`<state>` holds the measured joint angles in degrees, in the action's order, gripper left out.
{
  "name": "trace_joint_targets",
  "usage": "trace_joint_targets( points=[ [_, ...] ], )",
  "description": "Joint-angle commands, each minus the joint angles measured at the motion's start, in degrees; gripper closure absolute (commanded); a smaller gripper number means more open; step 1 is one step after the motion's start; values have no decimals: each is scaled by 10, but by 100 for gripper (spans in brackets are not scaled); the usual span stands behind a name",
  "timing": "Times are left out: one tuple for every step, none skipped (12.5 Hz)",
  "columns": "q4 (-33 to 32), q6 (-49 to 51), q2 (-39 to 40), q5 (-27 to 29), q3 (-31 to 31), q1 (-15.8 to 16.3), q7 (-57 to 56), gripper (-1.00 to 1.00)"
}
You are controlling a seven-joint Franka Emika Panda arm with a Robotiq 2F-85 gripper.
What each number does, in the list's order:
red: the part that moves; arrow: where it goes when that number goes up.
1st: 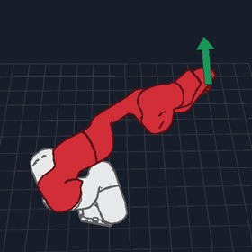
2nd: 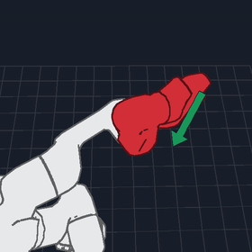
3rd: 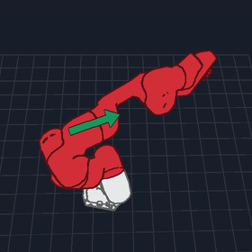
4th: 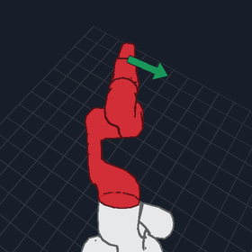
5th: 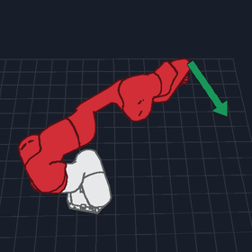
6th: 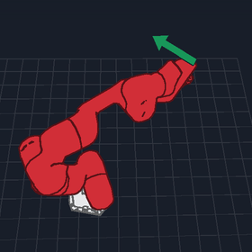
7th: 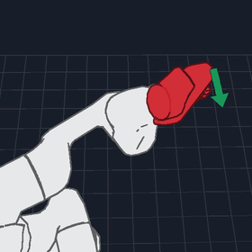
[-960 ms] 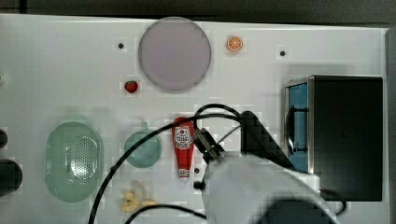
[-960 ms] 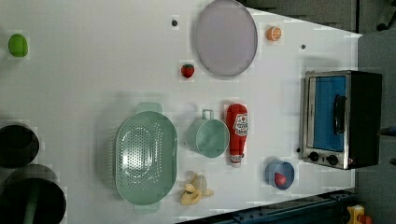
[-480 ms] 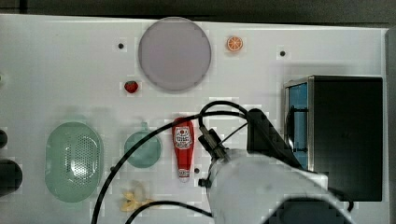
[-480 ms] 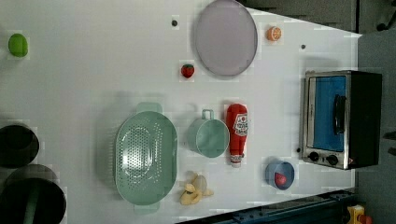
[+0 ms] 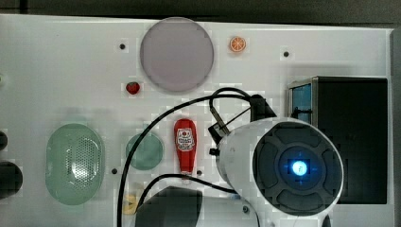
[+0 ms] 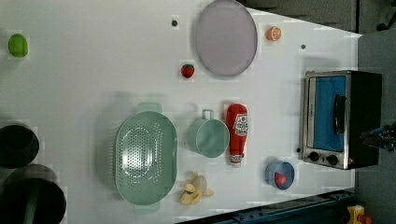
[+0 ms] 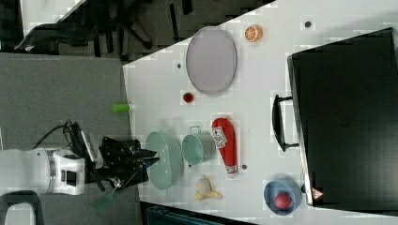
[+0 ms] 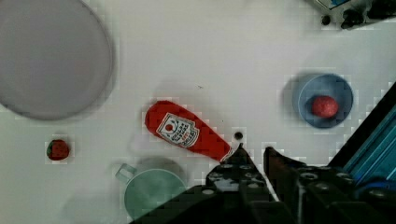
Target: Flap open oven.
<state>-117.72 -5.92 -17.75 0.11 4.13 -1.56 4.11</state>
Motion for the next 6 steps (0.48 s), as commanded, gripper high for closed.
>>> trace_joint_targets(
  points=[
    [-17, -27, 4, -22, 34, -13, -91, 65],
    [-23, -43, 12, -34, 43, -15, -140, 65],
    [-30, -62, 20, -45, 53, -17, -190, 65],
    [-38, -81, 28, -52, 63, -20, -240, 65],
    [-46, -103, 36, -53, 74, -24, -289, 65],
    [-54, -127, 44, -53, 87, -29, -338, 65]
  ],
)
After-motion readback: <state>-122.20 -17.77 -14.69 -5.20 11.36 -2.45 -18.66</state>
